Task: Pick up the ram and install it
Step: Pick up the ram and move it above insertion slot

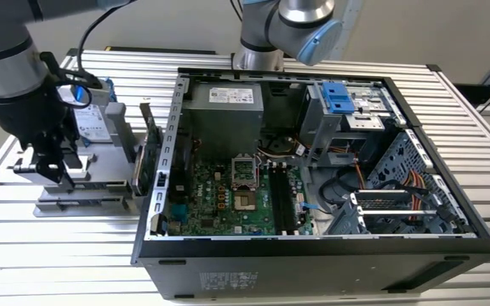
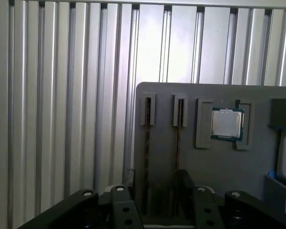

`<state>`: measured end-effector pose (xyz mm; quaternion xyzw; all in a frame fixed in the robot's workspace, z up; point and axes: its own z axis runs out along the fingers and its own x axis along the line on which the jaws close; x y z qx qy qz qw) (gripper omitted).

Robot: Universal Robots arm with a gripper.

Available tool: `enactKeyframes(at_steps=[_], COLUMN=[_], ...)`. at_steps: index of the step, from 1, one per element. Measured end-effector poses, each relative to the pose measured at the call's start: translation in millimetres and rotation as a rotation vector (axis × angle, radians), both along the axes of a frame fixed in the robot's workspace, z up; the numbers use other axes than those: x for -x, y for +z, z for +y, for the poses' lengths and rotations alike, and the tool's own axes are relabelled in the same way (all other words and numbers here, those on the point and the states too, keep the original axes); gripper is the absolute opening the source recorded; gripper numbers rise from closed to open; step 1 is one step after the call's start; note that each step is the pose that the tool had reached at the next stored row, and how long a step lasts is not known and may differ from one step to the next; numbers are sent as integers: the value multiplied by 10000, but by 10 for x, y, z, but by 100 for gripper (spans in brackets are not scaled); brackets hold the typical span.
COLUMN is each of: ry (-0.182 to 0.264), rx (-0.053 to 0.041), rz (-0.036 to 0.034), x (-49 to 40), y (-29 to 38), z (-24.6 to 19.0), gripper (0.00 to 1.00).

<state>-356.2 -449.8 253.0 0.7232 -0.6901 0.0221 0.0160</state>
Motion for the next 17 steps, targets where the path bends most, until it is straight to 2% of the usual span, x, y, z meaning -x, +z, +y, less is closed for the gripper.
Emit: enactKeyframes(at_steps=[2,10,17], ry=[-43,-493,-588], rx=[-42,-39,-39], rz=[-2,1,17], x=[-4,-9,-9], y=[-17,-54,-87], z=[-7,-15,-15], gripper=[100,100,100])
